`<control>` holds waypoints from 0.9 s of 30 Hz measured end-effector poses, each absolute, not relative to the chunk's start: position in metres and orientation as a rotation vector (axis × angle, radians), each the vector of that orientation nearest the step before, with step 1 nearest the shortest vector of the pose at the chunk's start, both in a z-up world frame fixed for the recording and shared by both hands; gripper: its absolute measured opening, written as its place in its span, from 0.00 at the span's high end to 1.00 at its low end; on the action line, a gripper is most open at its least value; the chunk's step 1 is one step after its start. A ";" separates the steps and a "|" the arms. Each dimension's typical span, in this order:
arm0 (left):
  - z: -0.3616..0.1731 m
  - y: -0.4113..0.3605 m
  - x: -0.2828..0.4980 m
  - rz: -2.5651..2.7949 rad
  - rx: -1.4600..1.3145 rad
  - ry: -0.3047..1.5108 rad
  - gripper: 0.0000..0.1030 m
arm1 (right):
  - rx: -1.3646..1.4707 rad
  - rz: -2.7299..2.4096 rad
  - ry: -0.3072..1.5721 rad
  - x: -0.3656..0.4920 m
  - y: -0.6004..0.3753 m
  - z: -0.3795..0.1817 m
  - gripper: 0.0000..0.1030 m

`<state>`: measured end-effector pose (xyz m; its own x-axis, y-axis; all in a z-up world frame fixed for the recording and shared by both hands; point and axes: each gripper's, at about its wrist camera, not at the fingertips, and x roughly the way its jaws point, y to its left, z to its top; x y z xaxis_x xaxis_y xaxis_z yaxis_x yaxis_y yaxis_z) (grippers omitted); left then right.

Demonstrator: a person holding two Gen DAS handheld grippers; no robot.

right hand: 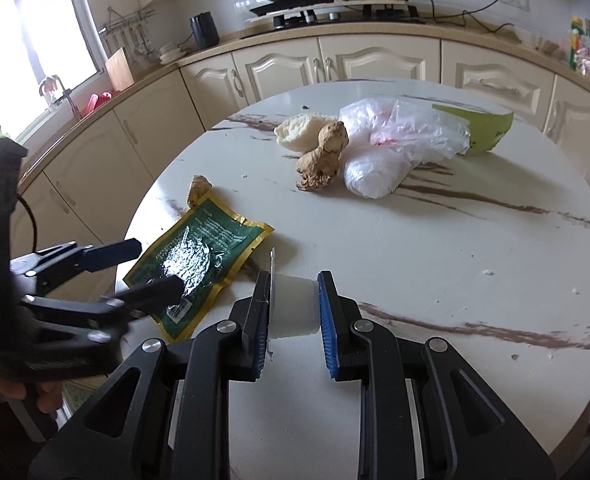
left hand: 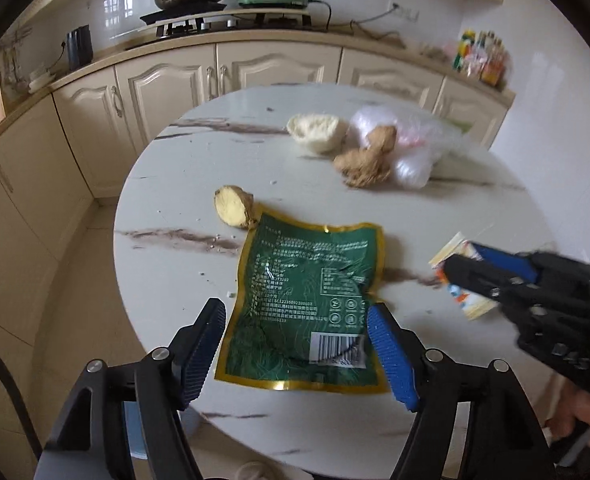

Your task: Collect trash

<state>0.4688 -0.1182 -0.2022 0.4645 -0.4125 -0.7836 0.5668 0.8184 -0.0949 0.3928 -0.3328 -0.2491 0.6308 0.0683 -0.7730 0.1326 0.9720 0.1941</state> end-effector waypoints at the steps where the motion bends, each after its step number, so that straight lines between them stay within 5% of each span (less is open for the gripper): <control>1: -0.204 -0.122 0.469 -0.603 0.194 0.912 0.32 | 0.242 -0.038 0.891 0.393 -0.333 -0.250 0.79; 9: -0.214 -0.143 0.469 -0.615 0.265 0.884 0.34 | 0.251 -0.032 0.904 0.399 -0.332 -0.256 0.79; 17: -0.216 -0.134 0.470 -0.659 0.236 0.842 0.48 | 0.252 -0.016 0.918 0.402 -0.320 -0.265 0.79; 18: -0.214 -0.132 0.468 -0.668 0.225 0.833 0.54 | 0.251 -0.013 0.918 0.402 -0.318 -0.265 0.79; 19: -0.212 -0.128 0.467 -0.704 0.193 0.818 0.95 | 0.250 -0.013 0.919 0.402 -0.317 -0.265 0.79; 20: -0.212 -0.127 0.469 -0.762 0.145 0.849 1.00 | 0.248 -0.015 0.917 0.402 -0.316 -0.265 0.79; 27: -0.218 -0.135 0.477 -0.685 0.186 0.873 1.00 | 0.240 -0.009 0.920 0.401 -0.314 -0.263 0.79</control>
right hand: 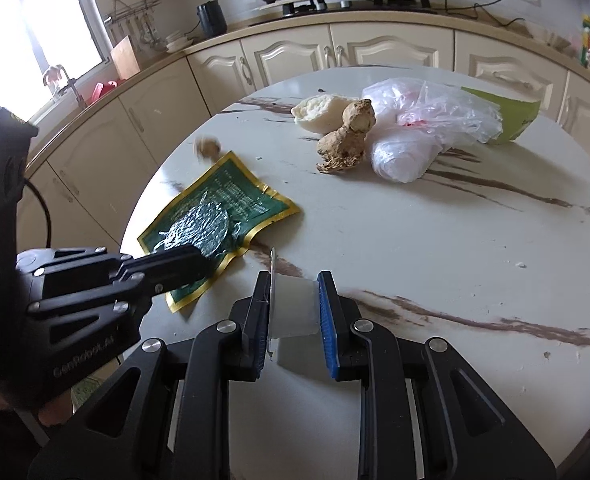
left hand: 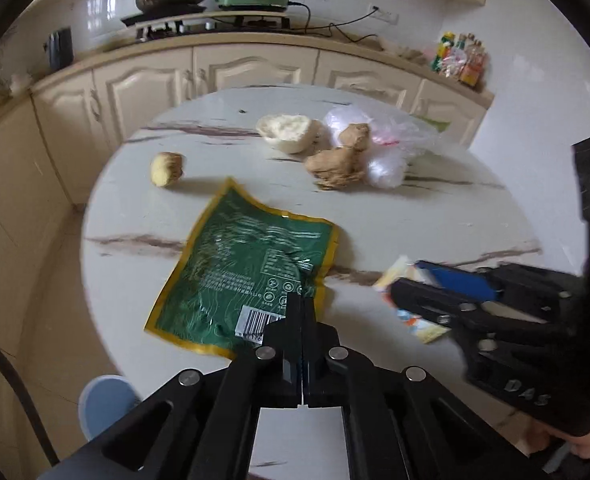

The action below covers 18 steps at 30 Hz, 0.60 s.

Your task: Collect trash

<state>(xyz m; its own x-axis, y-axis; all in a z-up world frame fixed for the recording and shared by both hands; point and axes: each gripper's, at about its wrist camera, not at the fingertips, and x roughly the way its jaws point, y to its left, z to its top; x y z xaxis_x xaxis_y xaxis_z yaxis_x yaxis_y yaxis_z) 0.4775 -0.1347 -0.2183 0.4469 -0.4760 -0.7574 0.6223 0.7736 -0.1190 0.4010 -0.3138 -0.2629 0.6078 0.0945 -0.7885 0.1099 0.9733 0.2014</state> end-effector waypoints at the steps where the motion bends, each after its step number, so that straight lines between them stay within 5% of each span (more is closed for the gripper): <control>1: -0.219 -0.137 0.477 -0.683 0.203 0.866 1.00 | 0.239 -0.010 0.919 0.400 -0.314 -0.262 0.79; 6: -0.221 -0.132 0.474 -0.751 0.178 0.864 0.87 | 0.243 -0.013 0.921 0.400 -0.315 -0.263 0.79; 8: -0.216 -0.121 0.478 -0.743 0.160 0.839 0.51 | 0.240 -0.012 0.920 0.400 -0.317 -0.262 0.79; 10: -0.210 -0.111 0.482 -0.724 0.154 0.790 0.34 | 0.241 -0.015 0.918 0.400 -0.318 -0.261 0.79; 18: -0.209 -0.105 0.508 -0.681 0.260 0.762 0.31 | 0.242 -0.005 0.913 0.406 -0.322 -0.261 0.79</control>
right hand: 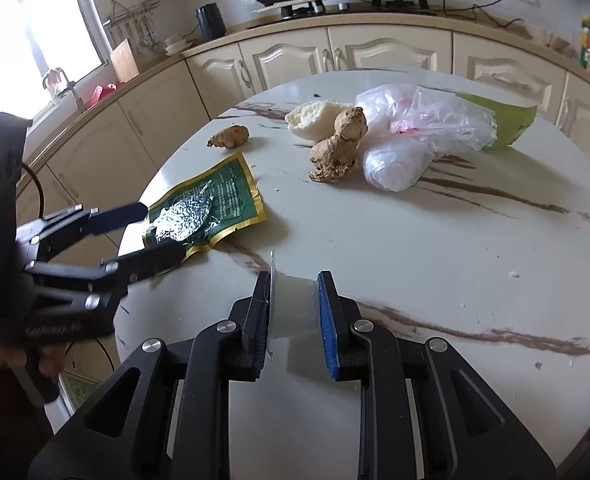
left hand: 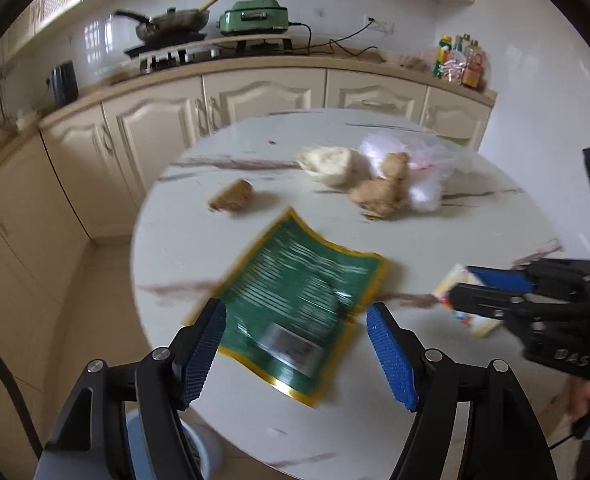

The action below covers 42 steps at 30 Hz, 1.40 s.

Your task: Collect trash

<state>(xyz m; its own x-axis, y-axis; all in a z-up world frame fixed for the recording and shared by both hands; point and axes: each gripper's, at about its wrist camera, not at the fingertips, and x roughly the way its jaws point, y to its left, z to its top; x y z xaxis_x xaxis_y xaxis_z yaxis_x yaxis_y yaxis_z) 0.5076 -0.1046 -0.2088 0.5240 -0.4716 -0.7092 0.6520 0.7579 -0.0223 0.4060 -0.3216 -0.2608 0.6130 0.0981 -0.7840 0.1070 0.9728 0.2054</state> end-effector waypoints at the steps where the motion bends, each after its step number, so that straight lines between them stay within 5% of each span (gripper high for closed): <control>1: -0.212 -0.108 0.512 -0.682 0.296 0.770 0.26 | 0.240 -0.003 0.914 0.407 -0.321 -0.261 0.79; 10: -0.230 -0.127 0.536 -0.769 0.345 0.852 0.18 | 0.241 0.003 0.909 0.421 -0.323 -0.260 0.79; 21: -0.230 -0.123 0.533 -0.740 0.286 0.815 0.47 | 0.247 0.017 0.923 0.430 -0.316 -0.265 0.79; 40: -0.217 -0.108 0.517 -0.839 0.118 0.809 0.53 | 0.238 0.017 0.896 0.426 -0.316 -0.255 0.79; 41: -0.215 -0.109 0.513 -0.846 0.112 0.803 0.57 | 0.236 0.014 0.891 0.425 -0.316 -0.252 0.79; 42: -0.212 -0.108 0.509 -0.861 0.094 0.789 0.79 | 0.233 0.005 0.881 0.422 -0.316 -0.248 0.79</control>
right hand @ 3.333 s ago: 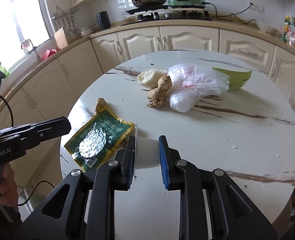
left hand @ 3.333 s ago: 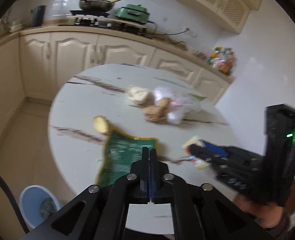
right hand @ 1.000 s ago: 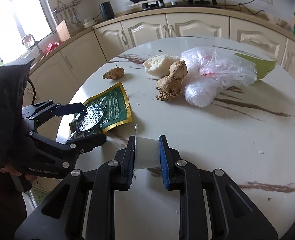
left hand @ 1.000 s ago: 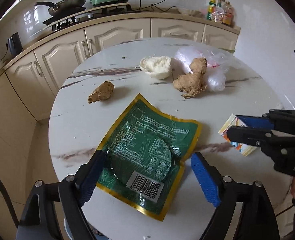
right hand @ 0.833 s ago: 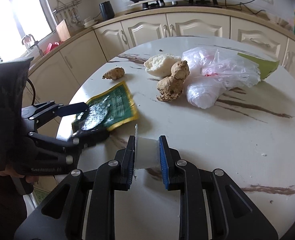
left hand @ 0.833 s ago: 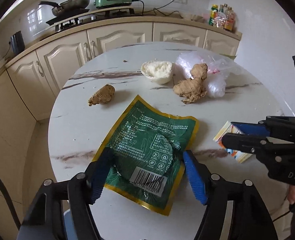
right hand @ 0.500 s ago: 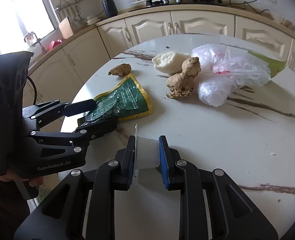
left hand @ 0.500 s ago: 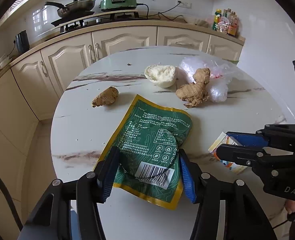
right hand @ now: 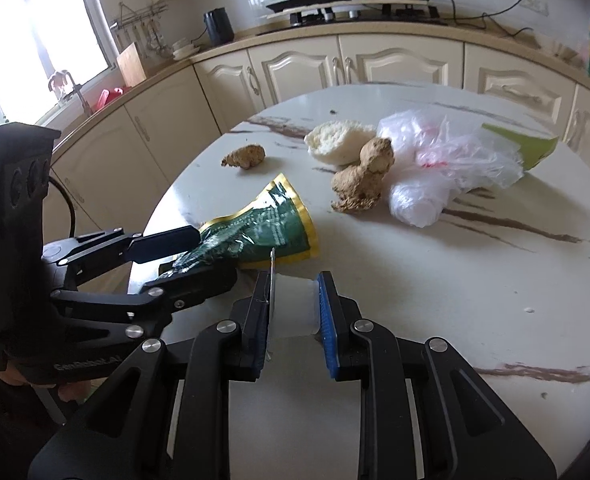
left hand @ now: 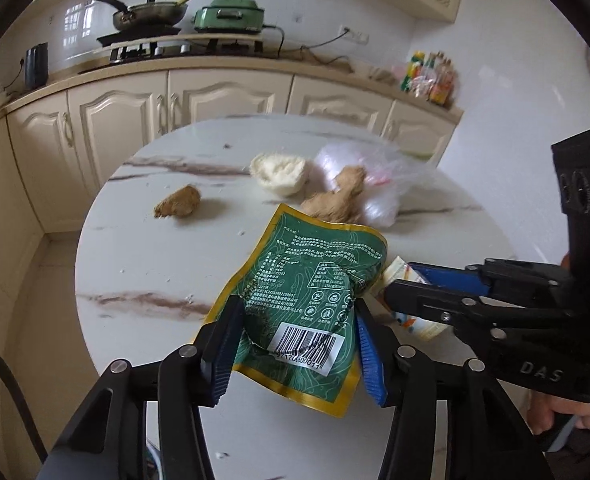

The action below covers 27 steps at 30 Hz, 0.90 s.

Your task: Collect trash

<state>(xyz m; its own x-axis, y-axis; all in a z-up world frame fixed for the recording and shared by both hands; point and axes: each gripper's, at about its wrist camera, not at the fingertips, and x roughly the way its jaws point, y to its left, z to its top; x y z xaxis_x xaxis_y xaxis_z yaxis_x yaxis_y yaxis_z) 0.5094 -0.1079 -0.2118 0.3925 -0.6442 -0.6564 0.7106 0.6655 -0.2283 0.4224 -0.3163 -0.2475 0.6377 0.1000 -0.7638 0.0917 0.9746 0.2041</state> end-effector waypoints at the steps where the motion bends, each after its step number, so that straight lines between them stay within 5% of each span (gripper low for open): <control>1: -0.206 -0.106 0.507 -0.863 0.081 0.766 0.80 | 0.231 -0.001 0.874 0.421 -0.317 -0.244 0.79; 7: -0.207 -0.100 0.508 -0.873 0.024 0.798 0.80 | 0.211 -0.030 0.841 0.411 -0.314 -0.222 0.79; 16: -0.196 -0.093 0.481 -0.866 0.008 0.737 0.94 | 0.204 -0.021 0.848 0.409 -0.303 -0.218 0.79; 27: -0.161 -0.060 0.452 -0.869 -0.049 0.649 0.94 | 0.179 -0.012 0.807 0.411 -0.279 -0.204 0.79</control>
